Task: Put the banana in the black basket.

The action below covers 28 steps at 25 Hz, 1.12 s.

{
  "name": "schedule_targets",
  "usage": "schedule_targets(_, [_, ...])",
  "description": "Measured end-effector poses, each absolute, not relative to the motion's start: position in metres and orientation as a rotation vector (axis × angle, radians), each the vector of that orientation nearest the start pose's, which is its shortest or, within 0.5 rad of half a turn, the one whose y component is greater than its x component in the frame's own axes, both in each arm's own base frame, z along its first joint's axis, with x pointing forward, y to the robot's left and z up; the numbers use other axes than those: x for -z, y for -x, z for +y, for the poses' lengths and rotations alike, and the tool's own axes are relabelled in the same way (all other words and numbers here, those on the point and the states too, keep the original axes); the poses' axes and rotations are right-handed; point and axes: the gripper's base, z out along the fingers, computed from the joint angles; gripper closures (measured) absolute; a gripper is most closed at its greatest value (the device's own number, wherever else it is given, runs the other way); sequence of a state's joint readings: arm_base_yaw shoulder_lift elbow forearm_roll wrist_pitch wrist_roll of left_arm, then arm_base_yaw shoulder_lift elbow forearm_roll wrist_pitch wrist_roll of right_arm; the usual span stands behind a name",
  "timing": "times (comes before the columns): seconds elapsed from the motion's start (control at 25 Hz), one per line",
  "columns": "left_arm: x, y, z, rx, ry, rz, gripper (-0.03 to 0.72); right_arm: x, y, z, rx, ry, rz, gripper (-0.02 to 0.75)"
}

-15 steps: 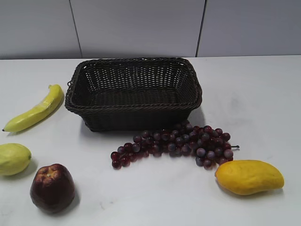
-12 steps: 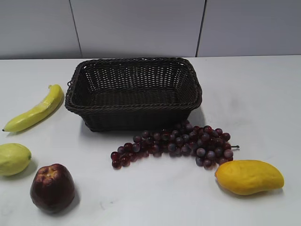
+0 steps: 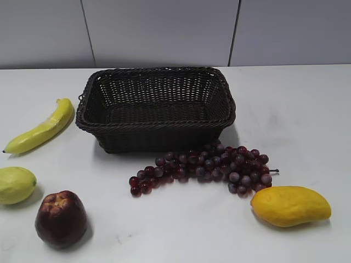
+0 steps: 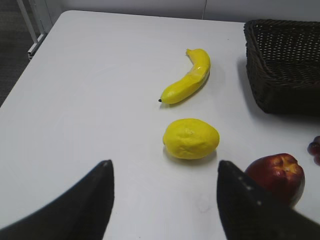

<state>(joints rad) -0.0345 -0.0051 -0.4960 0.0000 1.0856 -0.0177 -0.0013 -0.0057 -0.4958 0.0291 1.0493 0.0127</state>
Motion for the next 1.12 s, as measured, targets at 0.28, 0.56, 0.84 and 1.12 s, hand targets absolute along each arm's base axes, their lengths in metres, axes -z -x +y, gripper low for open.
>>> schedule_targets(0.28, [-0.285, 0.003, -0.002, 0.065, -0.018, 2.022, 0.081, -0.277, 0.005, 0.002, -0.042, -0.013, 2.031, 0.148])
schedule_targets(0.56, [-0.308, -0.067, -0.005, 0.073, -0.008, 2.135, 0.085, -0.277, 0.005, 0.002, -0.042, -0.013, 2.031, 0.148])
schedule_targets(0.84, [-0.315, -0.168, -0.011, 0.130, 0.029, 2.349, 0.087, -0.277, 0.005, 0.002, -0.042, -0.013, 2.031, 0.148])
schedule_targets(1.12, [-0.320, -0.253, -0.015, 0.116, -0.022, 2.476, 0.094, -0.277, 0.005, 0.002, -0.042, -0.013, 2.031, 0.148])
